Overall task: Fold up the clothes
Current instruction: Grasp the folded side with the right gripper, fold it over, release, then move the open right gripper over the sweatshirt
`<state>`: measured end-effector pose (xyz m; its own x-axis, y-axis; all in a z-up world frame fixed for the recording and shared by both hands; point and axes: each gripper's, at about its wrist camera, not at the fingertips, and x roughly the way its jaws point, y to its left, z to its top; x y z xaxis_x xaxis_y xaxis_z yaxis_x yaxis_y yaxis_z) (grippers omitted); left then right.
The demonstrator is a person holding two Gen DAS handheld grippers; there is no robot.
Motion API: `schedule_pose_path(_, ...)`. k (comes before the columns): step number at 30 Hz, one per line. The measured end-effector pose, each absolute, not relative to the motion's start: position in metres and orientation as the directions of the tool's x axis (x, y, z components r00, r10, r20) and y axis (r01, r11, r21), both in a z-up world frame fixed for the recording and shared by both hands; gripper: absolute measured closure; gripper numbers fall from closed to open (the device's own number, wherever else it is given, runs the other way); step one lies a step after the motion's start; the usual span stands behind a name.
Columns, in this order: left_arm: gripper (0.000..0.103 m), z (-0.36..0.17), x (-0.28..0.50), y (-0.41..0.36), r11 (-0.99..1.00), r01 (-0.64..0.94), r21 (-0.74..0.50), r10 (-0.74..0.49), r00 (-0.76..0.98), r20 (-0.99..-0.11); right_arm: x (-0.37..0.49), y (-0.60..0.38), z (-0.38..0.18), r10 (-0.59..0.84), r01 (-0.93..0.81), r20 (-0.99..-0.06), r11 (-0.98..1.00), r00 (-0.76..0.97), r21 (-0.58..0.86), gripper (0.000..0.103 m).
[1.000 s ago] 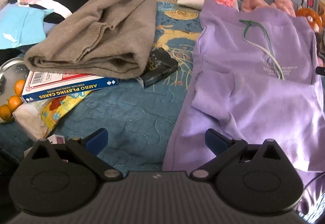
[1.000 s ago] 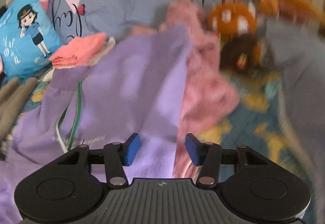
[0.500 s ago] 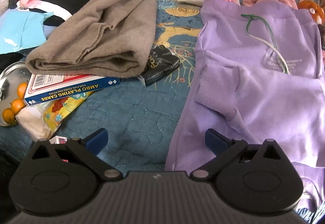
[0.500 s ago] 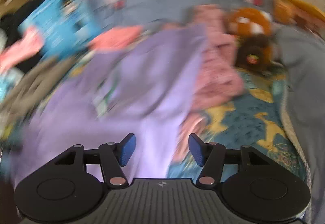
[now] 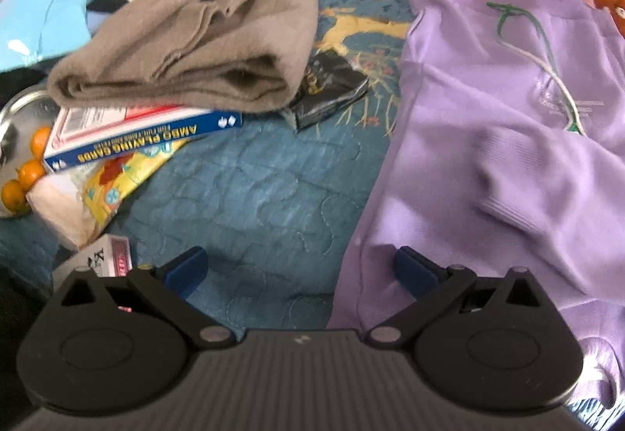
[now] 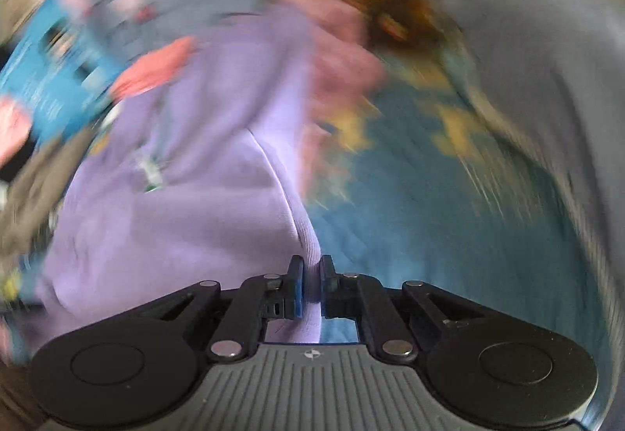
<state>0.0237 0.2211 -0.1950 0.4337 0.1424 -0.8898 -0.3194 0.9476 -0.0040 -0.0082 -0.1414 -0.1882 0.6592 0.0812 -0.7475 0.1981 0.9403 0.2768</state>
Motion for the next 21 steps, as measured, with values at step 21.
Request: schedule_pose_path(21, 0.000, -0.194, 0.021, 0.226, 0.942, -0.336, -0.015, 0.139, 0.430, -0.892, -0.060, -0.085, -0.176, 0.119, -0.214, -0.707, 0.976, 0.697, -0.046, 0.069)
